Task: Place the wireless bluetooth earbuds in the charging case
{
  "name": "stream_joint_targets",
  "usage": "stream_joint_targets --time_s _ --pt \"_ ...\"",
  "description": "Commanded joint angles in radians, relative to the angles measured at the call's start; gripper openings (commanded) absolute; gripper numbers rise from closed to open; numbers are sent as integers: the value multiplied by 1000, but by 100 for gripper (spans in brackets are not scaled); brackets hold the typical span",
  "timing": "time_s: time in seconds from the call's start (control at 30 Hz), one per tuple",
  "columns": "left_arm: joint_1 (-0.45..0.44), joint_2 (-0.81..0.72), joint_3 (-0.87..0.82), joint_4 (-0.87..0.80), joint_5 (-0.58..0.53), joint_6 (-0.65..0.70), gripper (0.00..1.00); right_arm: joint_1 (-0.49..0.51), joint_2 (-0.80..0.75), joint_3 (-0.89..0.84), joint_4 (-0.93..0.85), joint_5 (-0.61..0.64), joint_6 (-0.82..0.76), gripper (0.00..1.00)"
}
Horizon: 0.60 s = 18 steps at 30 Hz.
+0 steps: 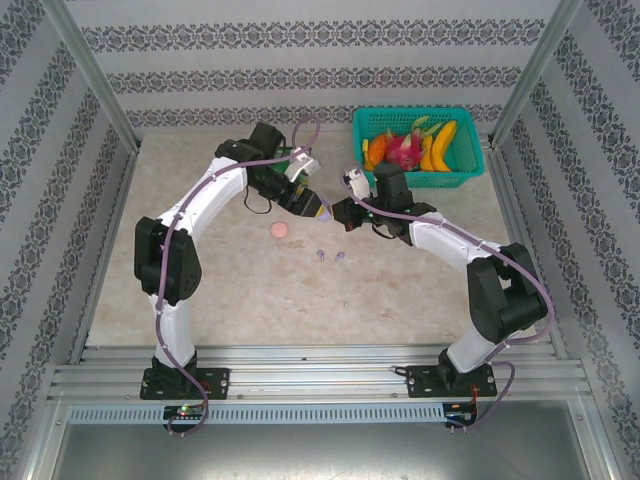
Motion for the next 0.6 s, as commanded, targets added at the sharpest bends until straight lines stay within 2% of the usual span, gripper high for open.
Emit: stream_joint_targets --time_s 0.0,0.2,0.37,0.57 --pt "12 27 37 -57 68 39 64 14 -34 18 6 -33 -16 0" --pt "12 59 66 -101 88 63 61 25 -38 26 -7 -32 -26 0" --pt "12 85 89 -140 110 91 52 30 -45 35 -36 -28 -52 0" --pt "13 94 93 -173 129 120 47 30 -44 51 -84 -14 -94 0"
